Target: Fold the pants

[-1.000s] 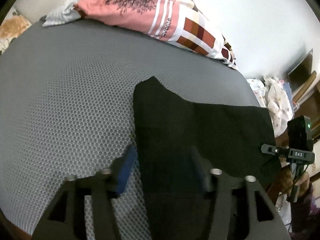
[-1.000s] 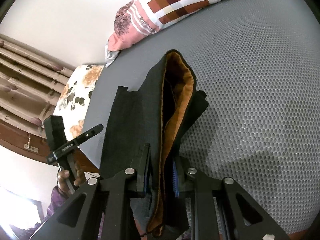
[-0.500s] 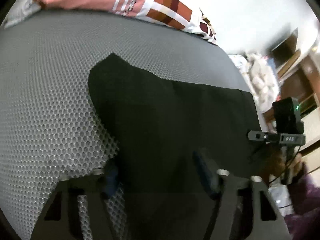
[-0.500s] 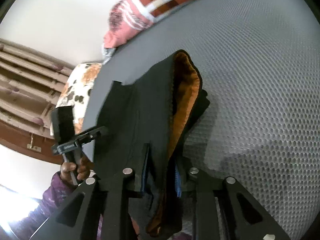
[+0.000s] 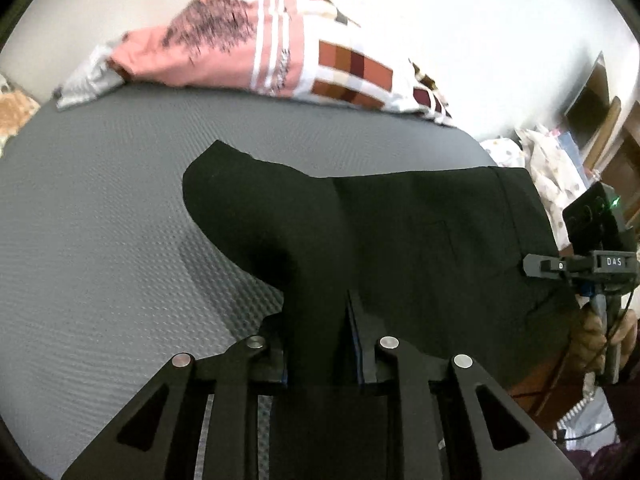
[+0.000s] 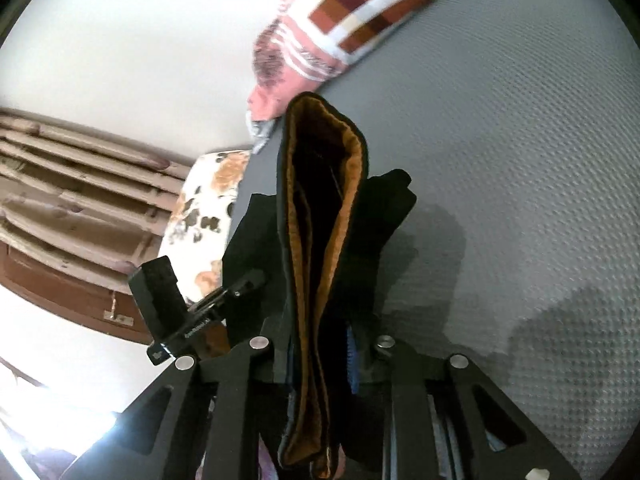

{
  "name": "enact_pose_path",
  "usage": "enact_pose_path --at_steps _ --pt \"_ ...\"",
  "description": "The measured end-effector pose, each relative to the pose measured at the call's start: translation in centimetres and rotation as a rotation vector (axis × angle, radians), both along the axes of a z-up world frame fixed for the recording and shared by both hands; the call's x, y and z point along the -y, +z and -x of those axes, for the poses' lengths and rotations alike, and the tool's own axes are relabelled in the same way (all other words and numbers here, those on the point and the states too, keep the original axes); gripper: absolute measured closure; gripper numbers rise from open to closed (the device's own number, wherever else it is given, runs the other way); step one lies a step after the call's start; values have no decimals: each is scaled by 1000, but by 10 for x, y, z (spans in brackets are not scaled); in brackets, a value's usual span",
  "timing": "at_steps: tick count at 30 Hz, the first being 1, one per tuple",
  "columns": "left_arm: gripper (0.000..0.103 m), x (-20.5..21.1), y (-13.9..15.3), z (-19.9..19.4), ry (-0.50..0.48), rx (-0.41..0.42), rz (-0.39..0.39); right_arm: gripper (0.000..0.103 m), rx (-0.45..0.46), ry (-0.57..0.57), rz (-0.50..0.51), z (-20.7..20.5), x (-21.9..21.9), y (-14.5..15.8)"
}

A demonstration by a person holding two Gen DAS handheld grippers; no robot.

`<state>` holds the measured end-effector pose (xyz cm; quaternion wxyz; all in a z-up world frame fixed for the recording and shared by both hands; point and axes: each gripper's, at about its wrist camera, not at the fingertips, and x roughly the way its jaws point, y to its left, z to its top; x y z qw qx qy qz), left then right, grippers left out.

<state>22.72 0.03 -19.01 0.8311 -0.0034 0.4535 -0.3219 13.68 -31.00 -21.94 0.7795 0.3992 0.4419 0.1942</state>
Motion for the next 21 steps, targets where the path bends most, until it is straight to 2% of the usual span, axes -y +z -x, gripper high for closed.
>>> enact_pose_path --at_steps 9,21 --pt "81 -32 32 -17 92 146 -75 84 48 46 -34 -46 -36 17" --pt "81 -93 45 -71 208 211 -103 84 69 105 -68 -119 -85 25"
